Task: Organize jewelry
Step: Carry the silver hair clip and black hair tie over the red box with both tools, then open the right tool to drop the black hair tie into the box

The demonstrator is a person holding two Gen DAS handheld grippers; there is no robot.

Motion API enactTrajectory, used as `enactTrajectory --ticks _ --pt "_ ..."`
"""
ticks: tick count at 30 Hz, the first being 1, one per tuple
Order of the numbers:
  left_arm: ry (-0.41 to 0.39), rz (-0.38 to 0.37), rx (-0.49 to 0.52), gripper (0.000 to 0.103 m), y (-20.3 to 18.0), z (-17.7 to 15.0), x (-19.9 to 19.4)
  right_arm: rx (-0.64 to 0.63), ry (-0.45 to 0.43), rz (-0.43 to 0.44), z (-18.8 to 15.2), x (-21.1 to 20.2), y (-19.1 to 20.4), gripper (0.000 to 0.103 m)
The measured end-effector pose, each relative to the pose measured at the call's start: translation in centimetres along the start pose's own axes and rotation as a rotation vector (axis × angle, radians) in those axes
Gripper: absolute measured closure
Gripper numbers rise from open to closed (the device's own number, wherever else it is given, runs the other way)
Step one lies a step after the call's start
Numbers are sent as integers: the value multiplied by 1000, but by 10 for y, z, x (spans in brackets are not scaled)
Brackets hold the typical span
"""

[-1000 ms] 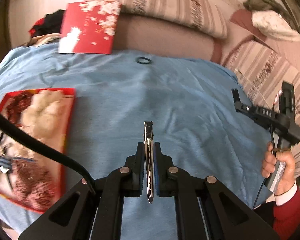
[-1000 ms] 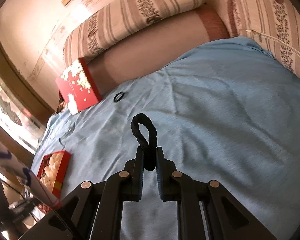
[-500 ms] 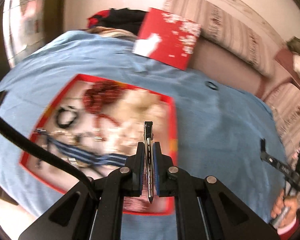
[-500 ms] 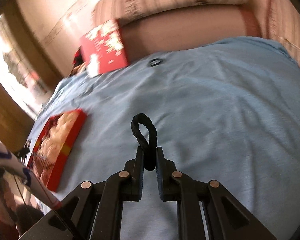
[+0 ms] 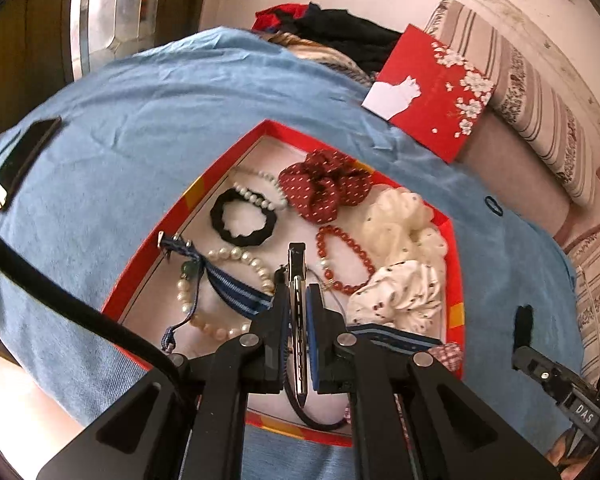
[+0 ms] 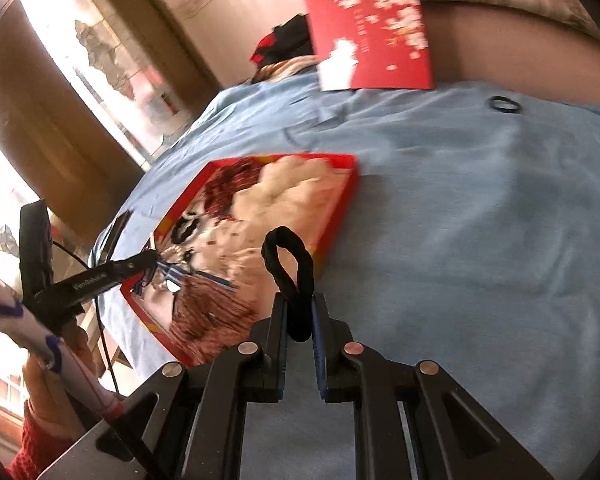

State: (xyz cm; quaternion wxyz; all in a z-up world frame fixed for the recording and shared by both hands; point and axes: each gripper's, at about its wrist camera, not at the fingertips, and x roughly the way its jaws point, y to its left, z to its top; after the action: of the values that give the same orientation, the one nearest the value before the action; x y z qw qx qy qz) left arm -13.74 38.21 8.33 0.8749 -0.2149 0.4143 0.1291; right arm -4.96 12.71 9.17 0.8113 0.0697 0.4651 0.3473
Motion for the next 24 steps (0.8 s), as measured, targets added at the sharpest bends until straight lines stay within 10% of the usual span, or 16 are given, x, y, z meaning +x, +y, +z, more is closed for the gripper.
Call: enactTrajectory --ticks 20,24 --pt "-30 47 19 94 -1 -1 -1 37 46 -76 11 44 21 70" --pt "-69 56 31 78 -5 -2 -7 22 22 -86 12 29 23 66"
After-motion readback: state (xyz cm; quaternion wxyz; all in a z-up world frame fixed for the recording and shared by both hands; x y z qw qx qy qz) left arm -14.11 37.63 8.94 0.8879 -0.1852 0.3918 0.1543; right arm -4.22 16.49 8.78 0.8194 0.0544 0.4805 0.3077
